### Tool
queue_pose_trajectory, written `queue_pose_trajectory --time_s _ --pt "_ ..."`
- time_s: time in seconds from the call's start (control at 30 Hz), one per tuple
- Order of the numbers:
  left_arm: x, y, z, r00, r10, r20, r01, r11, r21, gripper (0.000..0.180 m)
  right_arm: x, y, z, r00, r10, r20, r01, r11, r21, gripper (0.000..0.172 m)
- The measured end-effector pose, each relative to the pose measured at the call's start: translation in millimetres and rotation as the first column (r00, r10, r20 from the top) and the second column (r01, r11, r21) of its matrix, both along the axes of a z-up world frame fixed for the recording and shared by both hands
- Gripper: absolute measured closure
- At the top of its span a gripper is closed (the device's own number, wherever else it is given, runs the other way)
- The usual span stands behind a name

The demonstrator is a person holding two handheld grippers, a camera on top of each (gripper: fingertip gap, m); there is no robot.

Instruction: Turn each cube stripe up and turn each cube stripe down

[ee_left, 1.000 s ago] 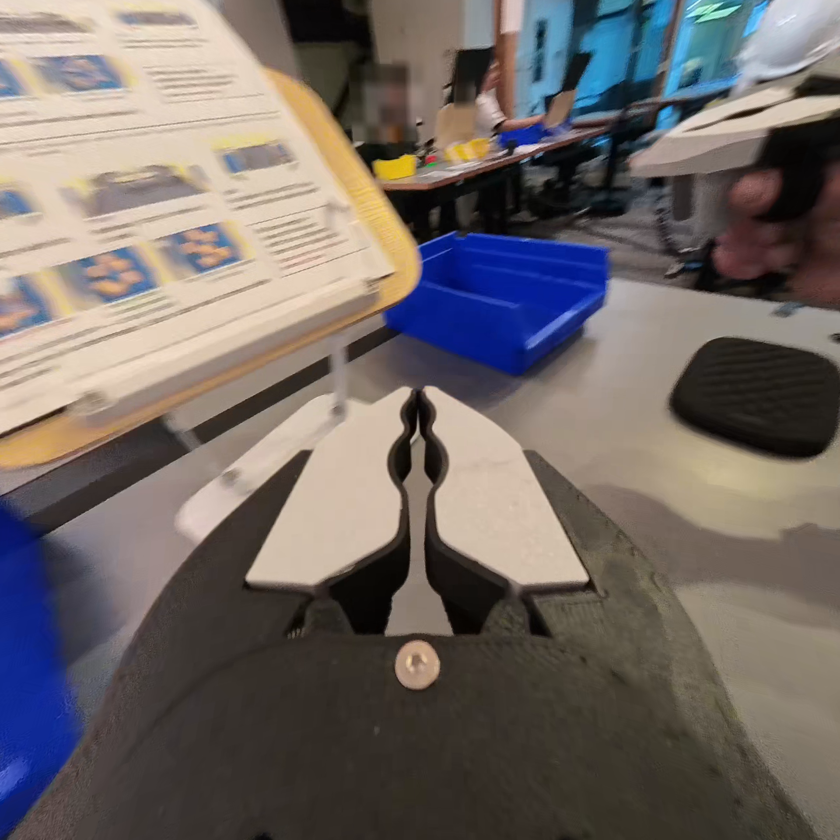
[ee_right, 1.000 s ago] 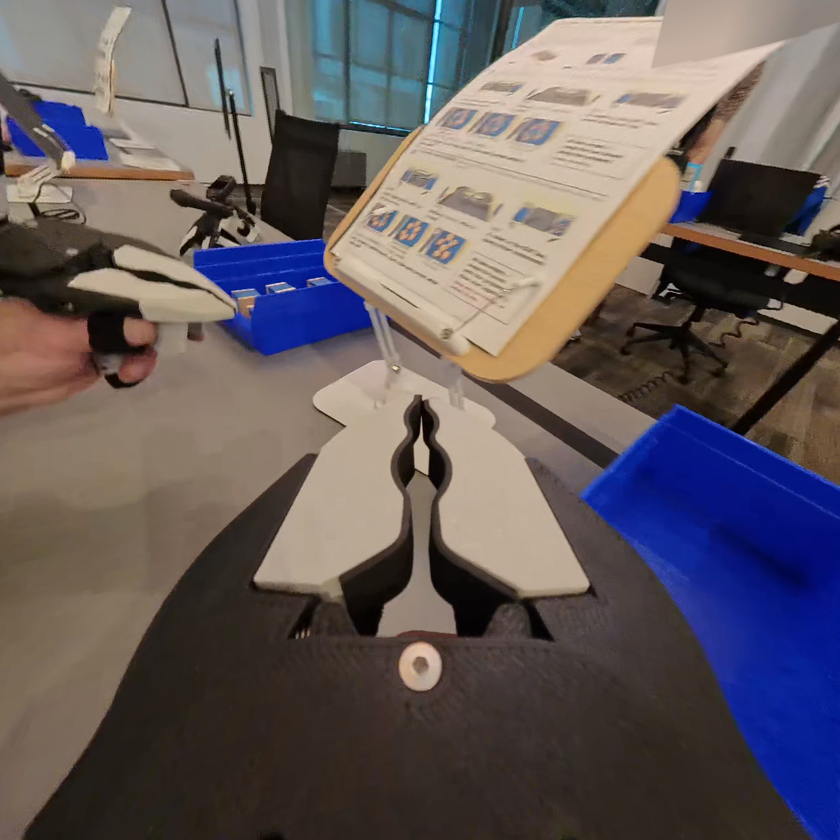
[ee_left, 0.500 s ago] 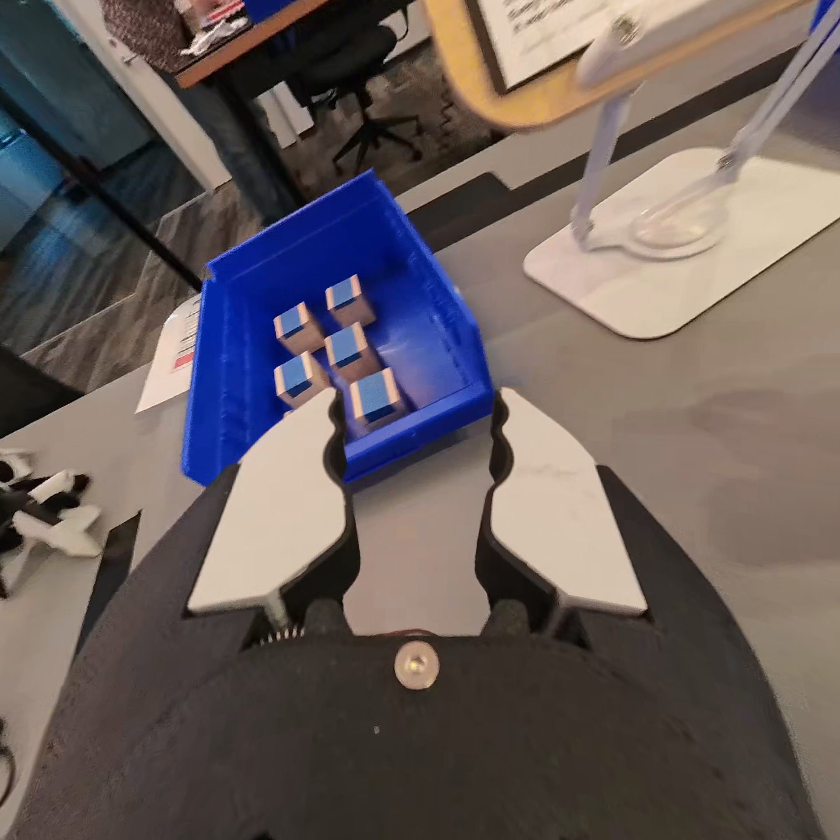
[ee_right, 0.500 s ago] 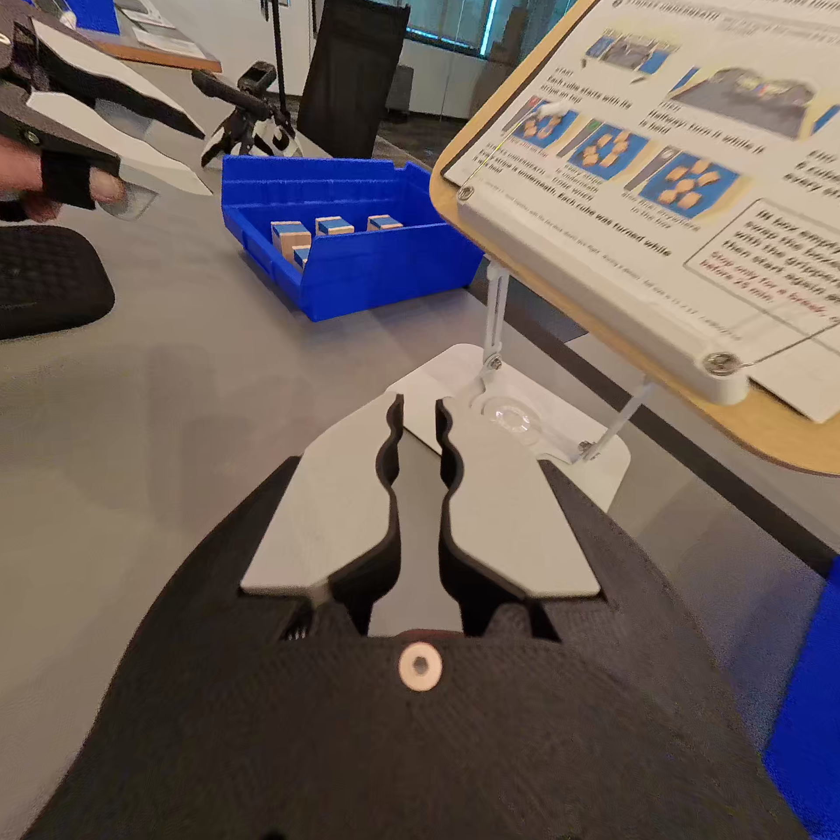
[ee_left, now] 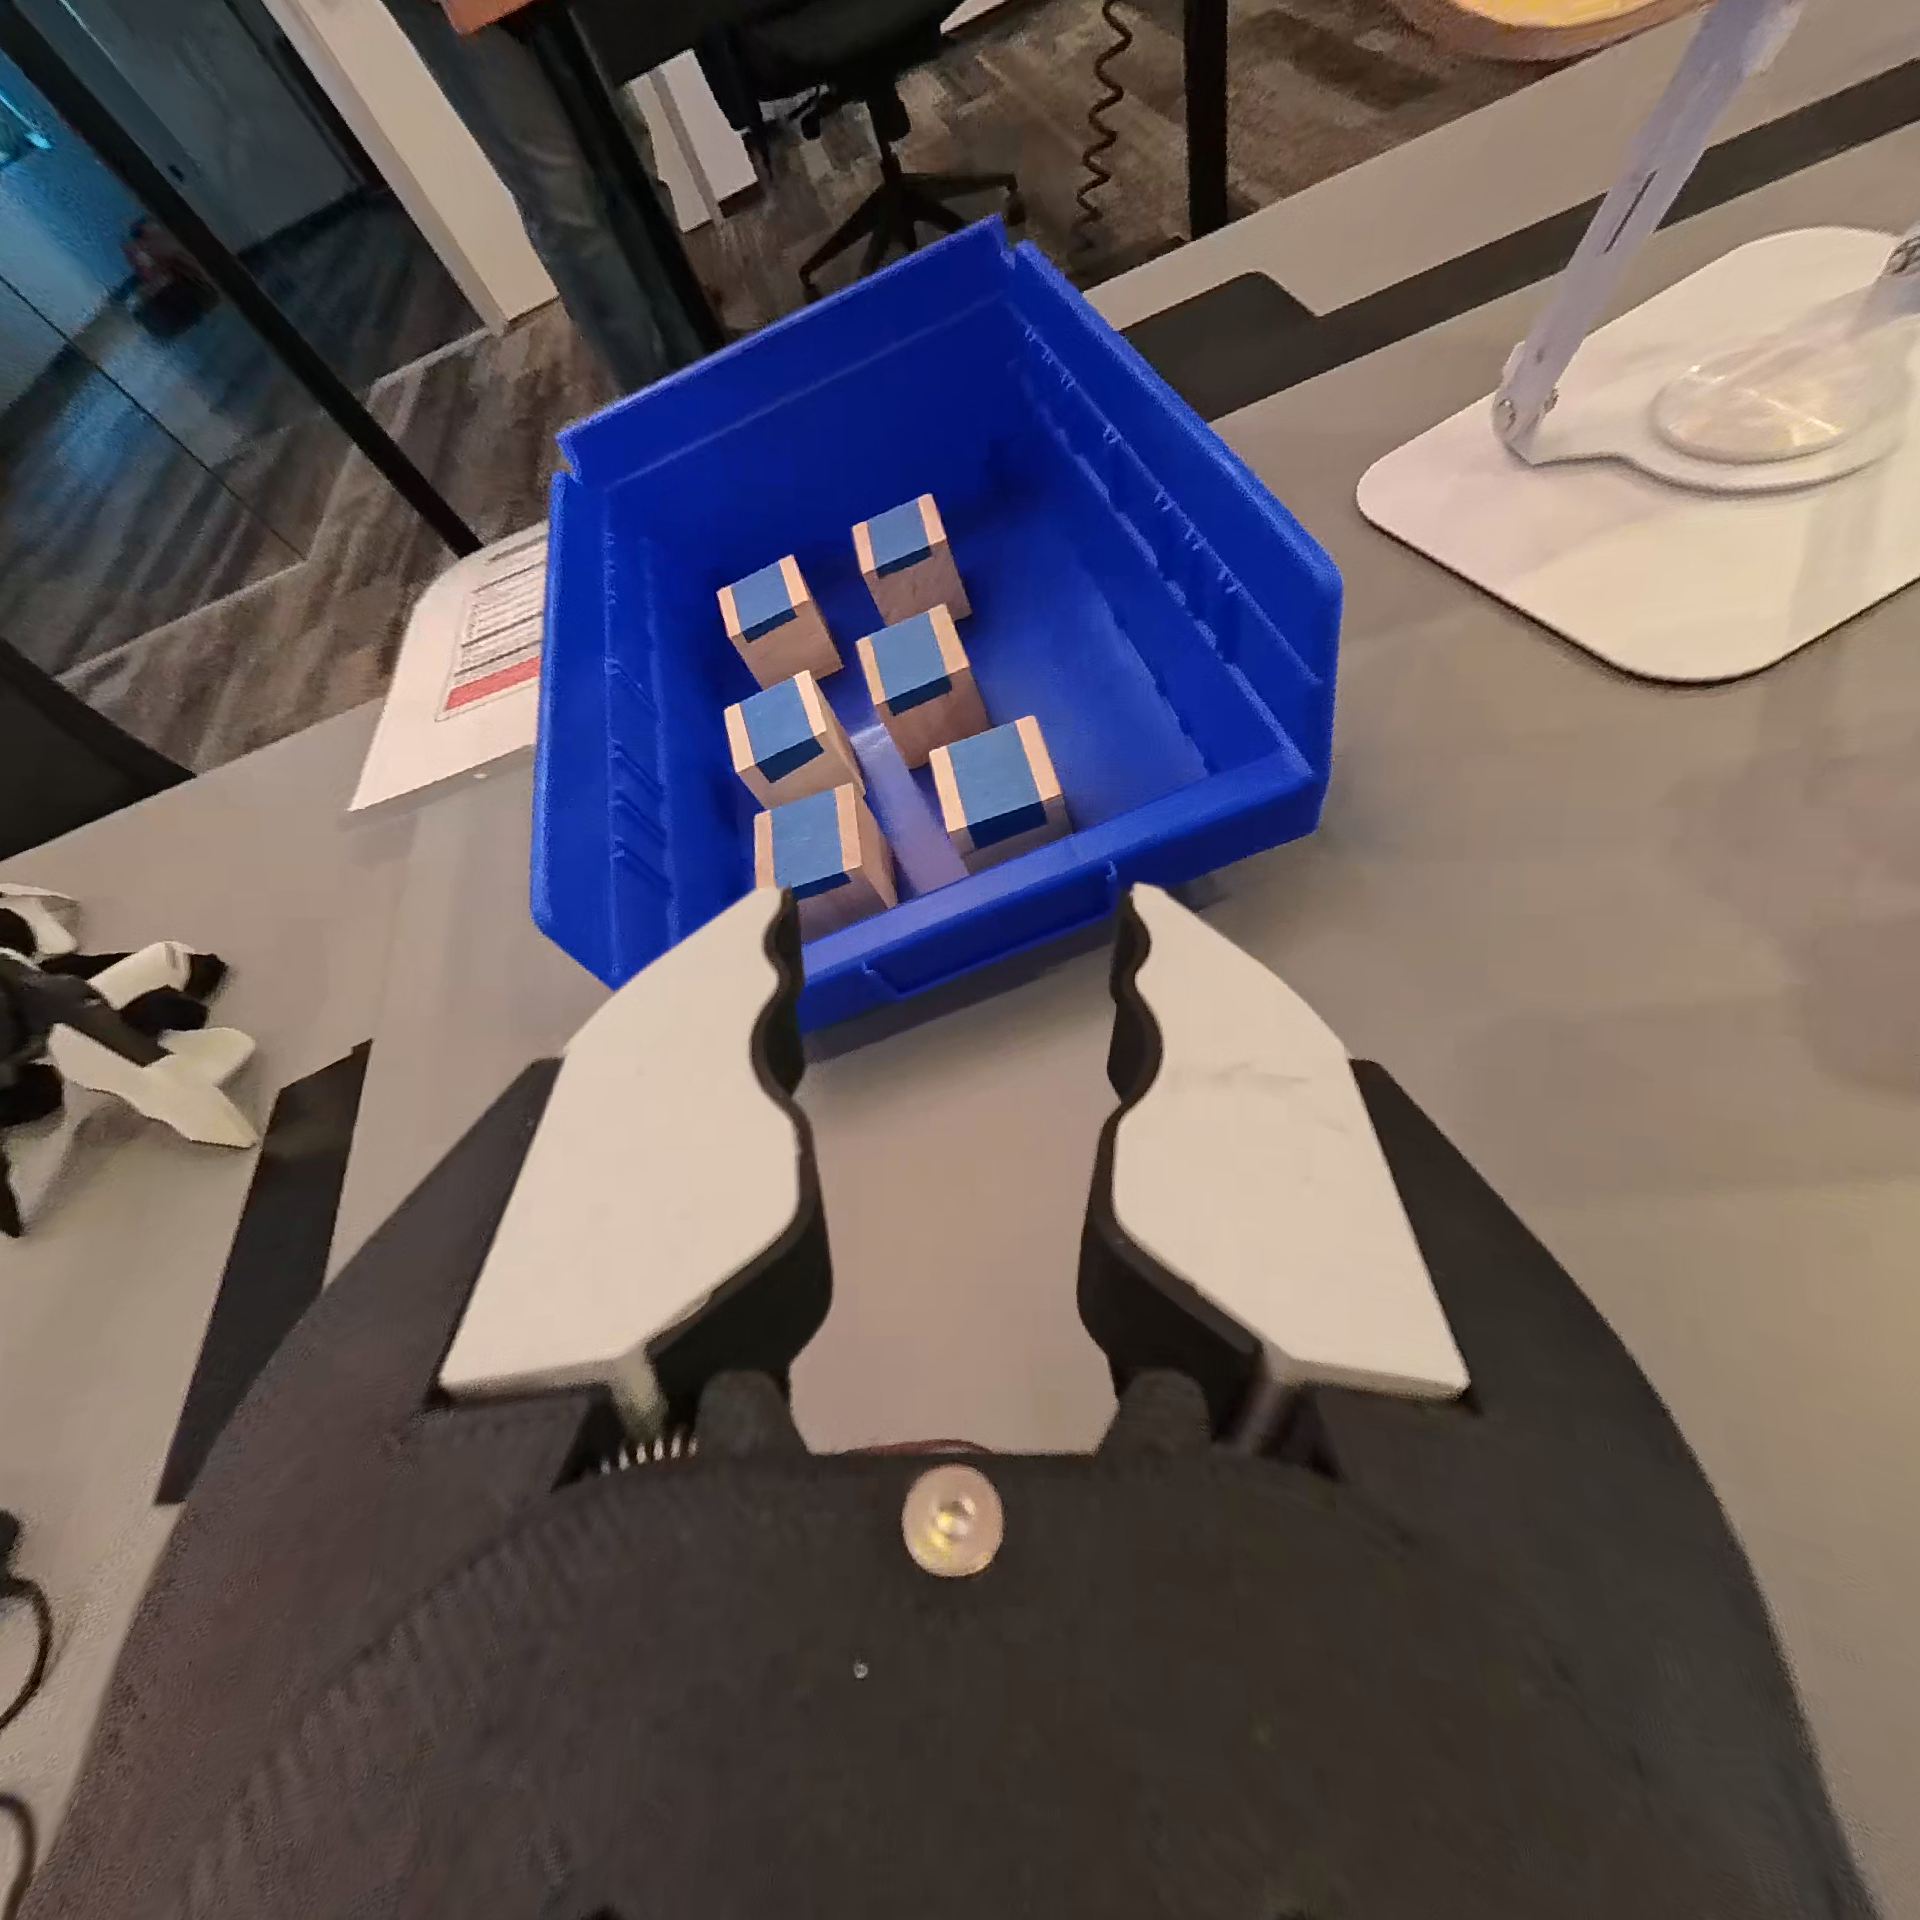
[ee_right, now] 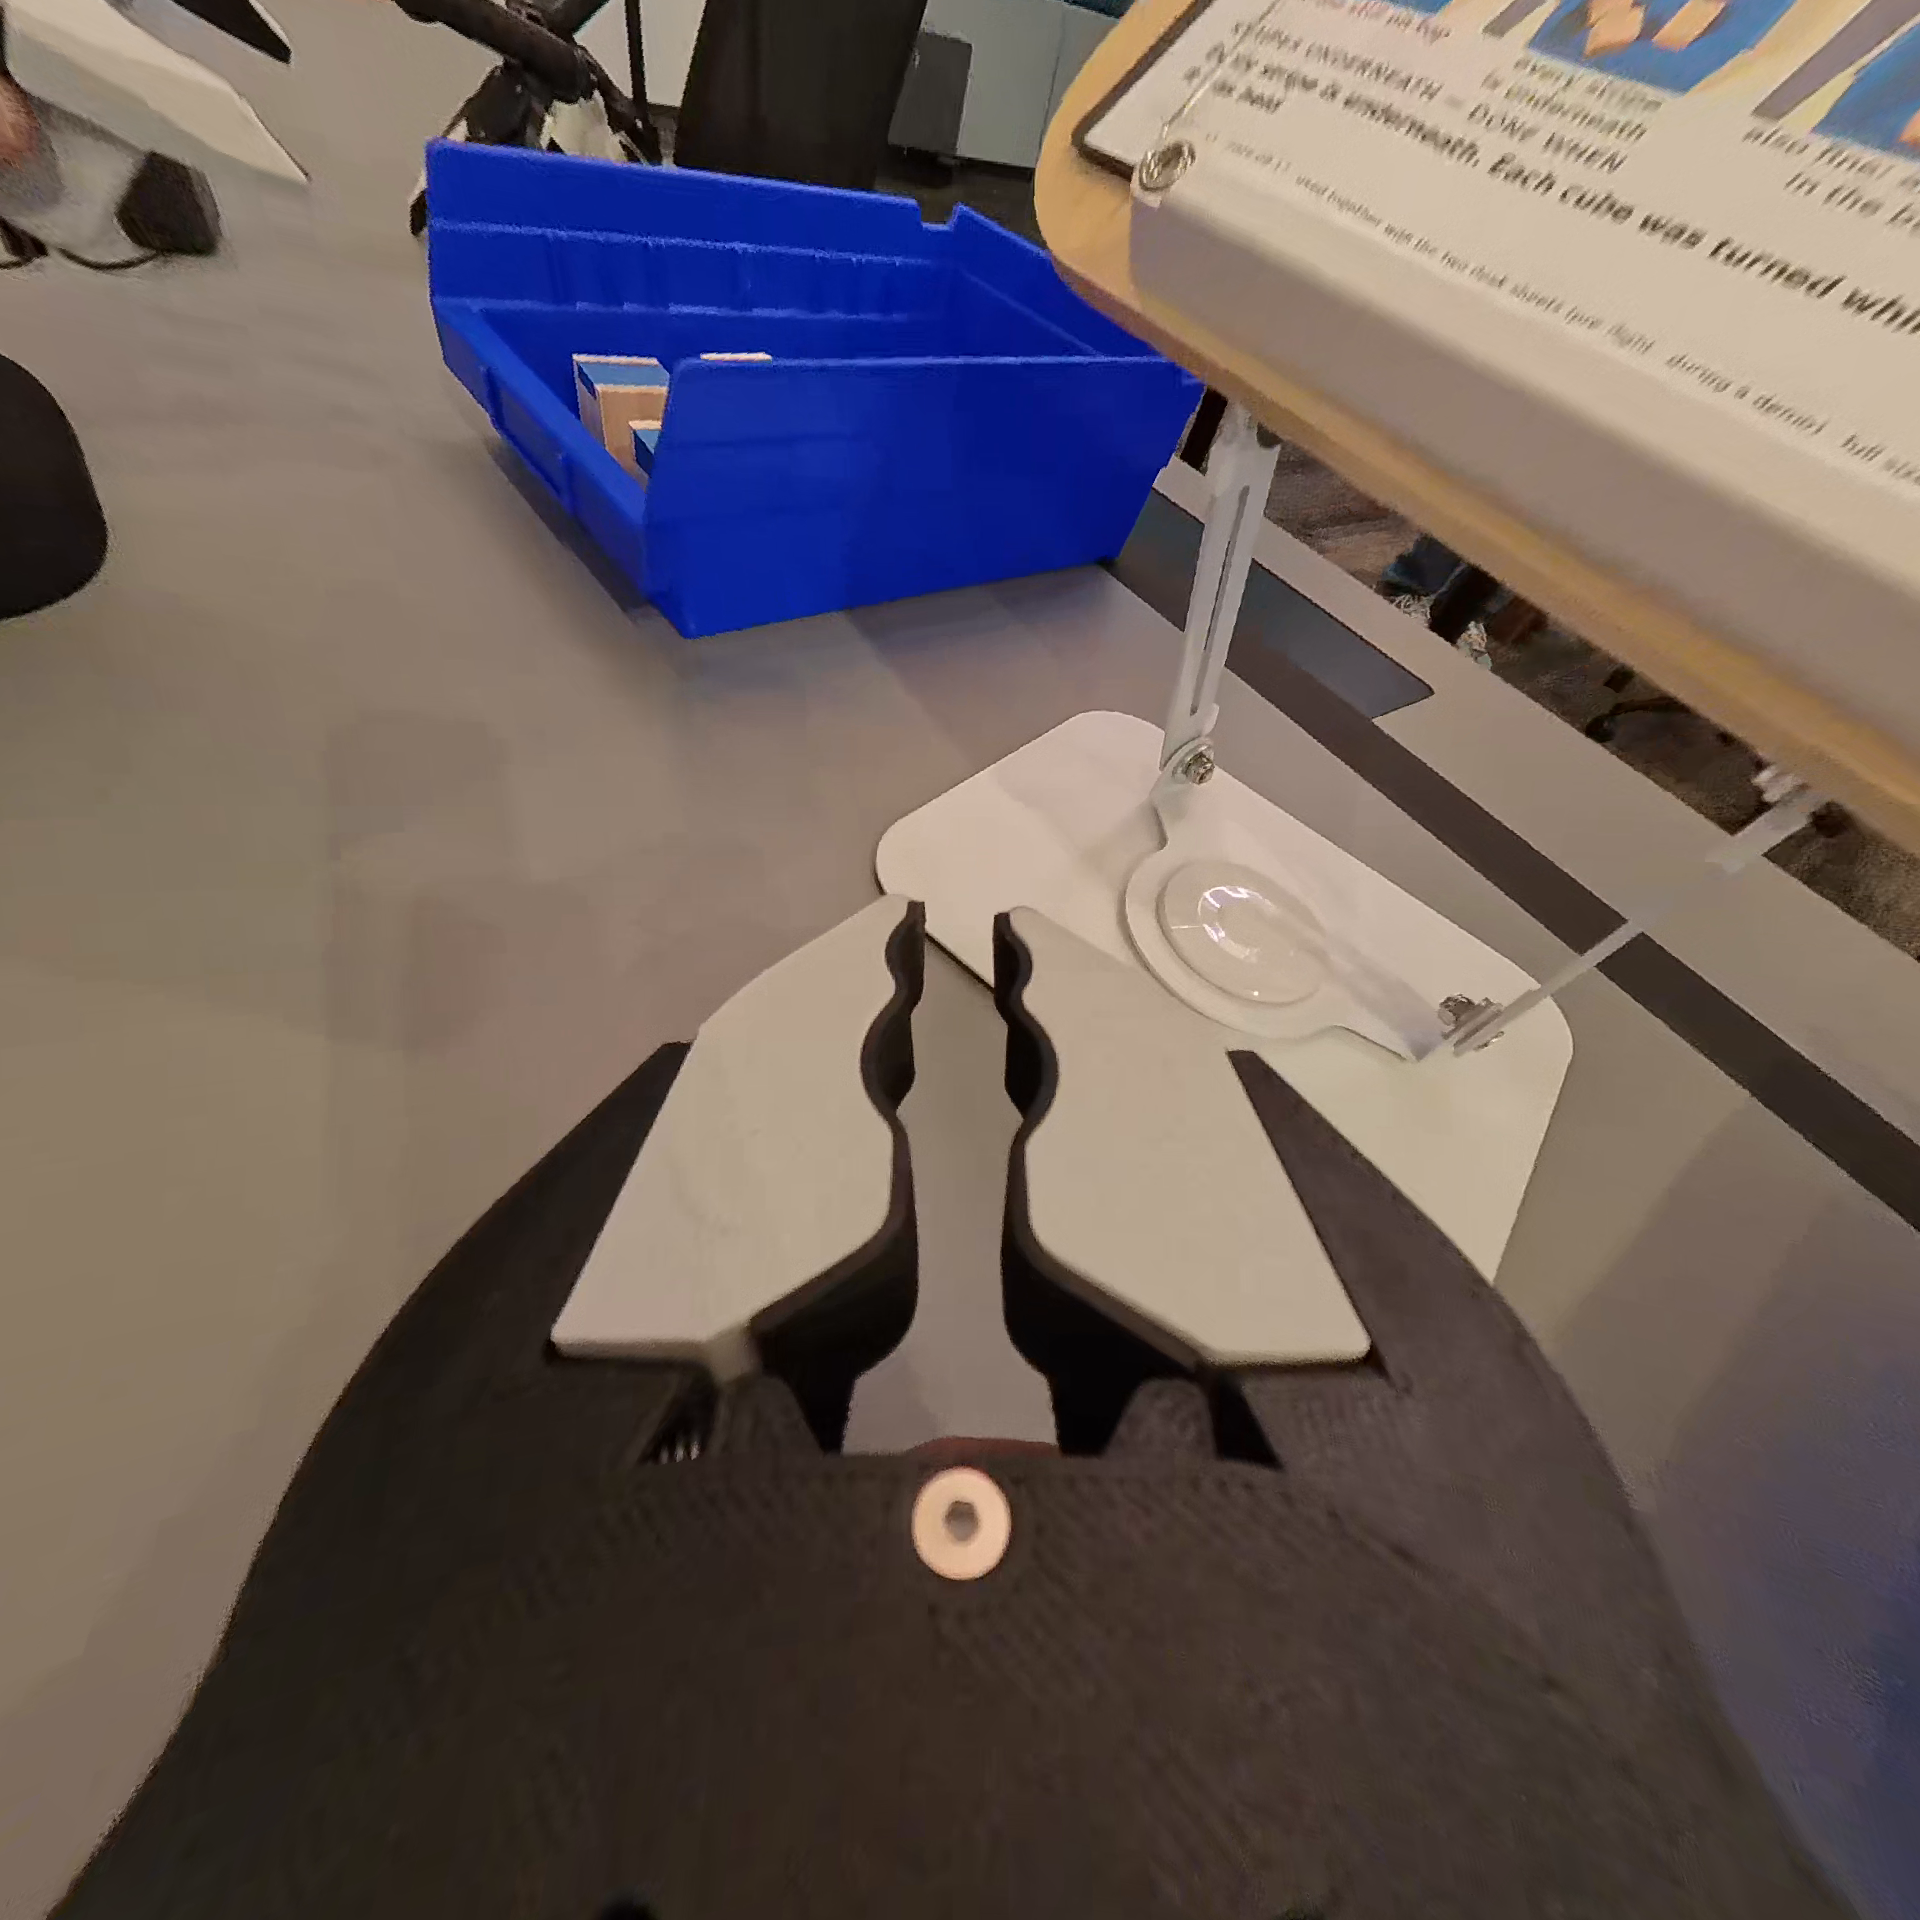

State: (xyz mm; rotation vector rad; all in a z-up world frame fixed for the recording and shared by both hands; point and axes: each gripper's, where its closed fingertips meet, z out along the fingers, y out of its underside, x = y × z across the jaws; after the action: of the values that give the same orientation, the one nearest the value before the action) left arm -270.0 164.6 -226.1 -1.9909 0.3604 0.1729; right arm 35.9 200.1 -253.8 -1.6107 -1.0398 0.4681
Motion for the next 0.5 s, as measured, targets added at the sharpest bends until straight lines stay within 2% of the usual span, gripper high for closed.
queue_pose_trajectory --time_s 0.27,0.37,0.5 --pt "12.9 36.8 -0.3 0.990 -0.061 0.127 0.075 0.991 -0.108 0.129 -3.7 7.2 -24.1 1.000 -0.001 0.002 0.001 1.000 -0.015 0.160" --pt "18.0 61.7 -10.3 0.981 -0.052 0.185 0.084 0.981 -0.174 0.127 -1.0 7.0 -26.1 1.000 -0.002 0.000 0.002 1.000 -0.016 0.160" --pt "27.3 88.4 -38.2 0.973 -0.025 0.229 0.105 0.933 -0.344 0.126 0.0 4.4 -25.5 1.000 0.009 0.004 -0.009 1.000 0.001 0.160"
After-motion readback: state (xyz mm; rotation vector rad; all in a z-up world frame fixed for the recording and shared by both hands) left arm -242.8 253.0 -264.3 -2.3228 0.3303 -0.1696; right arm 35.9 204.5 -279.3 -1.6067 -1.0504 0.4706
